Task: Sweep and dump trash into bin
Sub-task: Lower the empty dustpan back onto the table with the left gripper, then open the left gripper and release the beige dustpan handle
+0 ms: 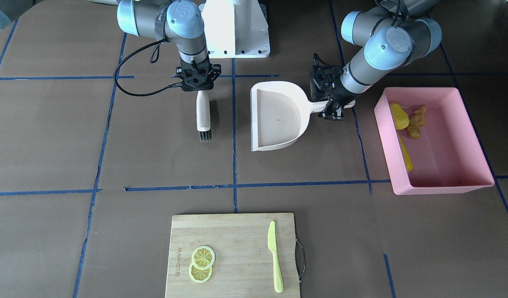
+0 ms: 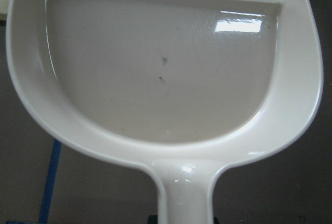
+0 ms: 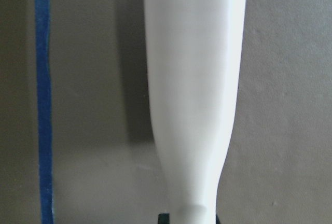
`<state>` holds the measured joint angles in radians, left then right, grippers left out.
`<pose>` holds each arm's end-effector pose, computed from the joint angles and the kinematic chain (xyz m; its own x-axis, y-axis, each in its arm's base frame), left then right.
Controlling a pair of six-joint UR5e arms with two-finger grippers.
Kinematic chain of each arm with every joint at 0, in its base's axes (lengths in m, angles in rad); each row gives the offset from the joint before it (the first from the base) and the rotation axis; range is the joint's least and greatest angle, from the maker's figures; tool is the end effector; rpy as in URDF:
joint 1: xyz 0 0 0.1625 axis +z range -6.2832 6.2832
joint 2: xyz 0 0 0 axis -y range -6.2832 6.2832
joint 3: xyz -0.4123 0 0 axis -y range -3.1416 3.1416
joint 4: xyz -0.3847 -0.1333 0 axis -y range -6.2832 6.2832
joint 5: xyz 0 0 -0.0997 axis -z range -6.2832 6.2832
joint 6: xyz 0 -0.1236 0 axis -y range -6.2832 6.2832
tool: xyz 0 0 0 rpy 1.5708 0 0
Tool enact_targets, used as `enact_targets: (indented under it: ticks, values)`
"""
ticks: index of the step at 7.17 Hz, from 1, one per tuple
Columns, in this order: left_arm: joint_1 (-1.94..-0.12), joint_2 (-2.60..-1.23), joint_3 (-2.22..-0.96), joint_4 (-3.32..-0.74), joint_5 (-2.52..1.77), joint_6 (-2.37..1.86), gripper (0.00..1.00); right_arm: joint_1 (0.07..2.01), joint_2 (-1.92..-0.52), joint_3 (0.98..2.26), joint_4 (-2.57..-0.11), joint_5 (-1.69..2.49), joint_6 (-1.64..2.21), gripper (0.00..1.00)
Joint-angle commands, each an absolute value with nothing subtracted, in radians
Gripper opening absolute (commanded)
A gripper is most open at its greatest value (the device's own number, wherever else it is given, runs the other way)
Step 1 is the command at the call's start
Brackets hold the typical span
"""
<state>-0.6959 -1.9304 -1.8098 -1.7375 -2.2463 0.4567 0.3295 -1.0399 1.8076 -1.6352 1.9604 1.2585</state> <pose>0.4258 -0.4287 0.3321 -0.0934 0.9907 -0.0992 -0.5708 0.0284 0.8206 -0.5734 -0.2873 0.2736 0.7073 -0.0585 0.7045 0.1581 0.9844 -0.0770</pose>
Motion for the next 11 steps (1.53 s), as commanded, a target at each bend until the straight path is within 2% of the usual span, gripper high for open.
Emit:
enact_targets:
  ticks: [1,4,5,7,9,11]
  values:
    - [-0.655,-1.942,-1.807,-1.759,-2.221,0.404,0.12,0.327,-1.040,1.807,-1.635,1.960,1.259,0.00]
    - [-0.604,-1.954,-1.781,-1.799,-2.158,0.341,0.17,0.325,-1.040,1.807,-1.635,1.959,1.259,0.00]
    - [-0.601,-1.956,-1.761,-1.825,-2.152,0.328,0.22,0.324,-1.040,1.806,-1.635,1.954,1.259,0.00]
    - [-0.594,-1.960,-1.759,-1.825,-2.131,0.318,0.43,0.322,-1.040,1.805,-1.635,1.953,1.259,0.00]
    - [-0.575,-1.963,-1.755,-1.838,-2.102,0.318,0.97,0.324,-1.040,1.804,-1.635,1.953,1.259,0.00]
    - [-0.575,-1.968,-1.759,-1.861,-2.102,0.313,1.00,0.324,-1.040,1.805,-1.635,1.953,1.259,0.00]
